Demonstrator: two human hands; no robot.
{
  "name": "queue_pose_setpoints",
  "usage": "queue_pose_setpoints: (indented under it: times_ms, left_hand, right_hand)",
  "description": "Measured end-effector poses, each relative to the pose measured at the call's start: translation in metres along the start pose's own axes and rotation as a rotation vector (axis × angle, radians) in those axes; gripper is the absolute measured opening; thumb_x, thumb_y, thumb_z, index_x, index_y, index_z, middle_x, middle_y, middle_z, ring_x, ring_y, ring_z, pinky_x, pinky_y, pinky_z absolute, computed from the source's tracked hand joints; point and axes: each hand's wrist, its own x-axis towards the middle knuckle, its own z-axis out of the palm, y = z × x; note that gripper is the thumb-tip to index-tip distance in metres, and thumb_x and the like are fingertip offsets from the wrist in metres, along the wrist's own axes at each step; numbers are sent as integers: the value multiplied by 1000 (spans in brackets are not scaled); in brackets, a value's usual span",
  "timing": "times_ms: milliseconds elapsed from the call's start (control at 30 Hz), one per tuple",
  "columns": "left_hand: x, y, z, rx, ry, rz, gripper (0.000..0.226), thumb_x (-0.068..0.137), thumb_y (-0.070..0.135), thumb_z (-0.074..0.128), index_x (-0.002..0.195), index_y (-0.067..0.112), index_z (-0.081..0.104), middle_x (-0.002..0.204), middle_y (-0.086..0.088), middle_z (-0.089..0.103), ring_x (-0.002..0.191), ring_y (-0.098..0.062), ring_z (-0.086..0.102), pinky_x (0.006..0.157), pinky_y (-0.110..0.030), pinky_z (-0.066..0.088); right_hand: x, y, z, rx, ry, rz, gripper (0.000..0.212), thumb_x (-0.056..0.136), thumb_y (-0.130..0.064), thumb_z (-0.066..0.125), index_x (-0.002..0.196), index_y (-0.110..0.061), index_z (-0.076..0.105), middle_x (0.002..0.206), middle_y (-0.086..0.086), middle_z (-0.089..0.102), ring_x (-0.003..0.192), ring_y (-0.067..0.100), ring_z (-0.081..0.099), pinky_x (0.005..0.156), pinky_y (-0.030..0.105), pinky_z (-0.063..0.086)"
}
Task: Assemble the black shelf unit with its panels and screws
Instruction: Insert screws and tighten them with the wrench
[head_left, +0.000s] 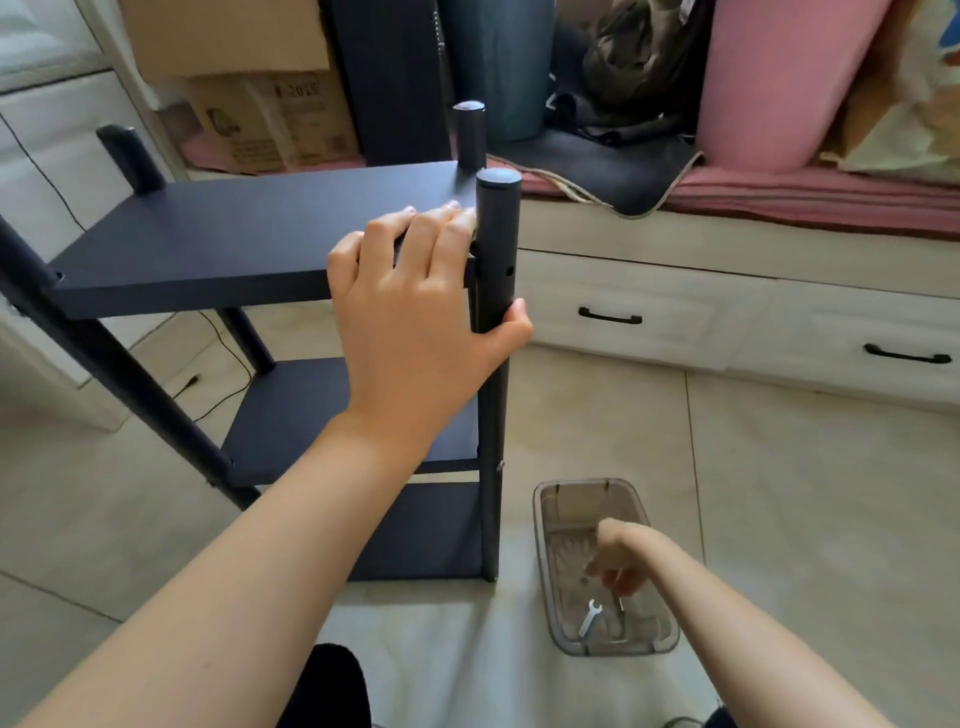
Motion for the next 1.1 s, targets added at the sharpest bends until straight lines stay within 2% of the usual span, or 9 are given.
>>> queue_pose_setpoints:
  times_ms: [100, 200, 333, 500, 600, 700, 833, 933, 1100]
  left_hand:
    - [0, 0, 1, -2, 16, 2, 55, 80, 54, 61, 118, 15, 69, 119, 0, 69, 116, -28, 60, 99, -41, 35]
    - [0, -1, 2, -9, 26, 12, 53, 80, 52, 62, 116, 15, 69, 118, 1, 69, 113, -28, 60, 98, -40, 35]
    - [0, -2, 3, 2, 47, 32, 49, 80, 51, 63, 113, 15, 70, 117, 2, 69, 111, -29, 61, 96, -40, 34]
    - [1, -2, 4, 13, 52, 33, 47, 80, 50, 63, 111, 15, 70, 116, 2, 69, 109, -29, 61, 94, -40, 35]
    - [1, -2, 4, 17, 52, 34, 48, 79, 51, 63, 110, 15, 70, 115, 2, 69, 109, -29, 61, 93, -41, 35]
    - [0, -1, 4, 17, 47, 30, 48, 79, 51, 62, 110, 15, 71, 115, 2, 69, 109, -28, 60, 94, -41, 36]
    - [1, 0, 3, 12, 42, 23, 49, 80, 51, 62, 111, 14, 70, 115, 2, 69, 109, -29, 60, 94, -41, 35]
    - [0, 1, 3, 14, 32, 19, 50, 80, 51, 62, 112, 15, 70, 115, 2, 69, 110, -29, 60, 94, -41, 35]
    - [0, 0, 4, 12, 37, 14, 49, 78, 50, 63, 111, 15, 70, 114, 3, 68, 109, -28, 59, 93, -40, 34]
  right_hand:
    - [28, 13, 25, -57, 71, 57, 22, 101, -21, 54, 88, -5, 47, 118, 10, 59, 106, 22, 61, 87, 26, 50]
    - [52, 24, 48, -8, 84, 96, 32, 102, -22, 51, 126, -1, 51, 145, 11, 51, 130, 23, 52, 100, 25, 44]
    - [72, 35, 71, 24, 90, 72, 39, 100, -21, 55, 133, -2, 53, 139, 11, 57, 128, 24, 55, 91, 24, 44]
    - [89, 37, 87, 25, 150, 65, 38, 102, -14, 45, 137, -1, 49, 140, 14, 51, 135, 29, 44, 107, 29, 35]
    - [94, 35, 88, 25, 188, 54, 44, 99, -11, 47, 141, 2, 43, 145, 19, 44, 135, 30, 42, 103, 29, 36]
    - [97, 23, 82, 140, 187, 41, 39, 95, -12, 55, 133, -2, 53, 138, 15, 52, 128, 27, 50, 97, 27, 41]
    - [95, 10, 80, 35, 129, -43, 7, 93, -10, 56, 100, -10, 58, 128, 14, 61, 117, 27, 60, 80, 25, 44]
    - [98, 7, 85, 45, 181, -73, 22, 98, -7, 45, 116, -6, 59, 132, 17, 57, 120, 28, 57, 79, 24, 40]
    - [103, 3, 86, -57, 203, -117, 17, 96, -4, 44, 104, -9, 57, 128, 15, 59, 117, 30, 59, 89, 32, 46]
